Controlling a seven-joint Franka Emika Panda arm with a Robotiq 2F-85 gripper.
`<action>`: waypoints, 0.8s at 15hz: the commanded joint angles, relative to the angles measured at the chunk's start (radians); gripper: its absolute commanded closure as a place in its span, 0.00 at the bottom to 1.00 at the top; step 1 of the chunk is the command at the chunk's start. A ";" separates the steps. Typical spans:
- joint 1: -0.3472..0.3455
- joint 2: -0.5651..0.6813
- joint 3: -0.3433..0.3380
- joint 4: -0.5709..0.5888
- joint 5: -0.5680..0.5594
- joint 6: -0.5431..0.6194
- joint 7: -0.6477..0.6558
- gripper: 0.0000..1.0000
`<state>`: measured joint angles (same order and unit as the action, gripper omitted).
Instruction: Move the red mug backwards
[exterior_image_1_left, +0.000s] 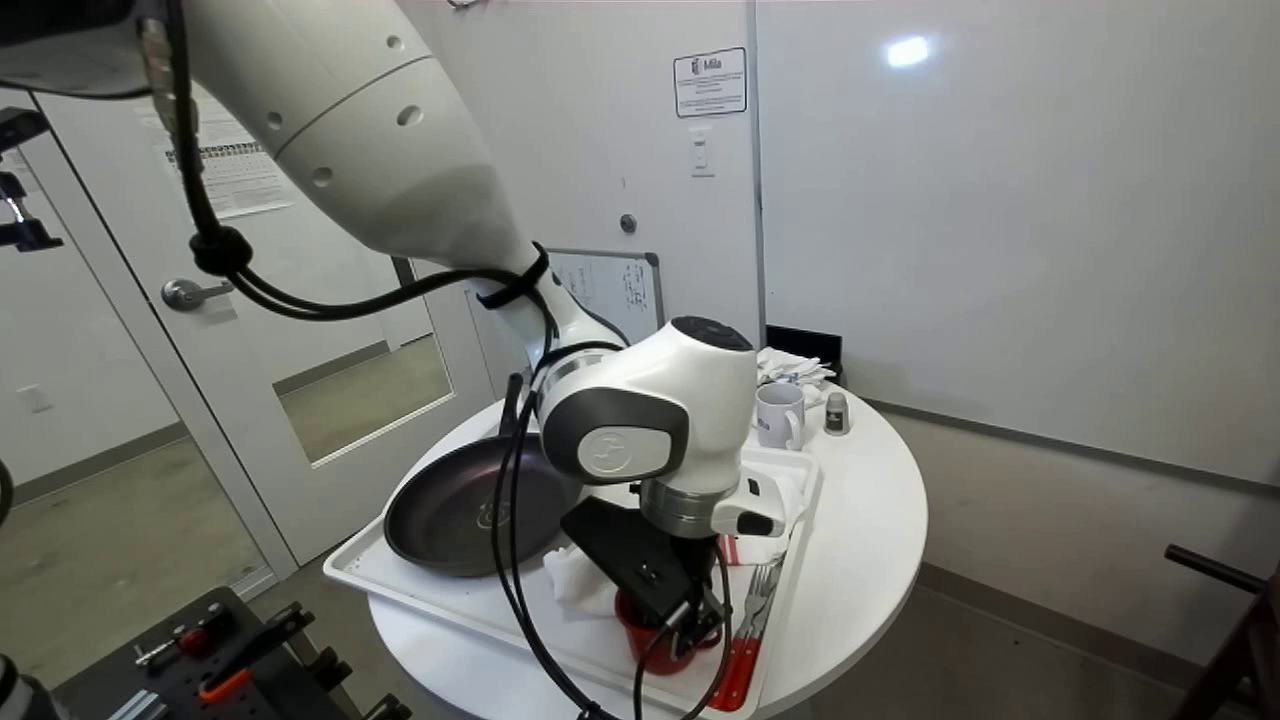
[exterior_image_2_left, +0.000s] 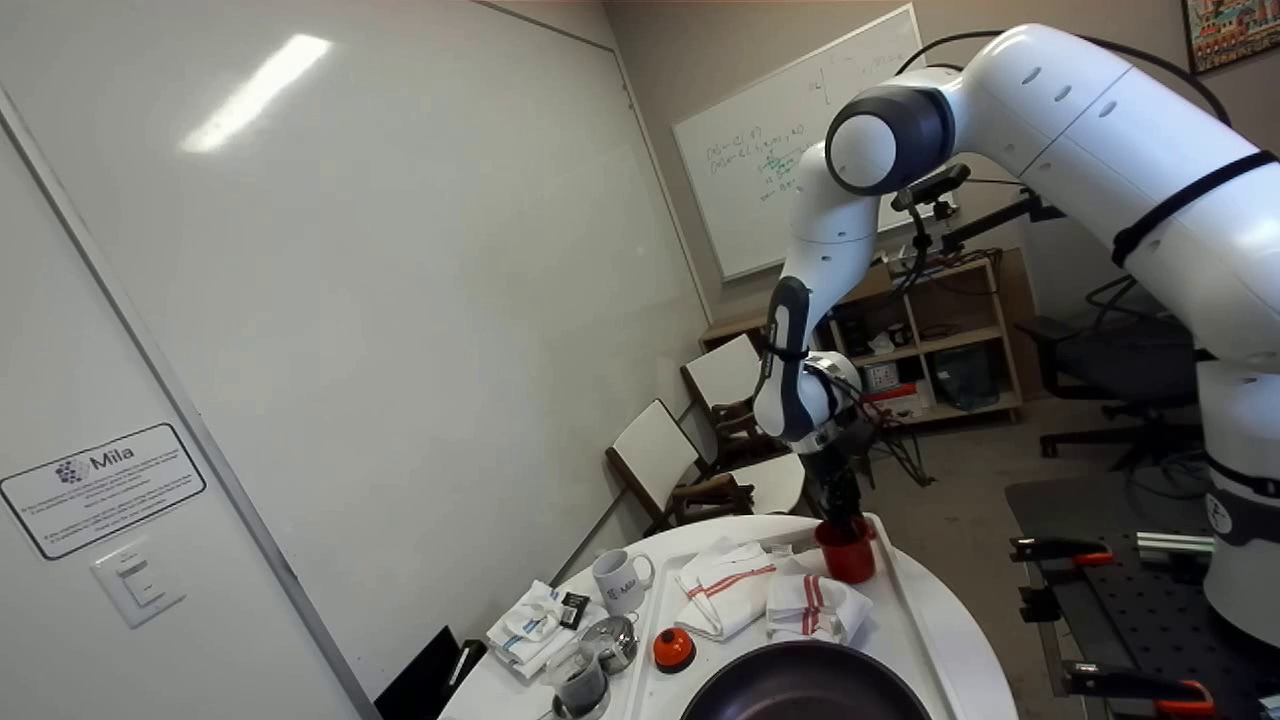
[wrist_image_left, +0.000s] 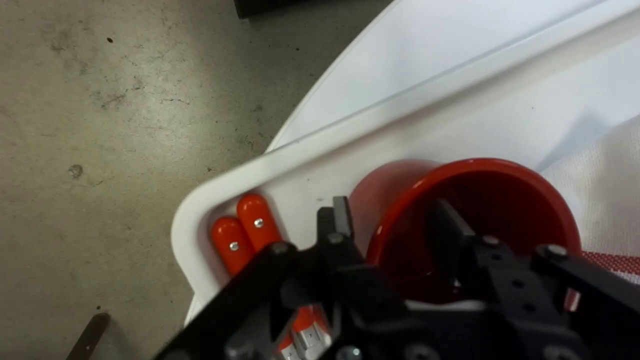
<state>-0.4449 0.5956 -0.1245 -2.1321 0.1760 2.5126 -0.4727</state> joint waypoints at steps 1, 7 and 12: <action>-0.024 0.003 0.020 0.007 -0.003 0.012 0.000 0.86; -0.026 -0.011 0.019 -0.007 -0.008 0.020 0.000 0.98; -0.001 -0.089 0.000 -0.081 -0.049 0.068 0.005 0.98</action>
<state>-0.4545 0.5871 -0.1185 -2.1398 0.1665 2.5416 -0.4730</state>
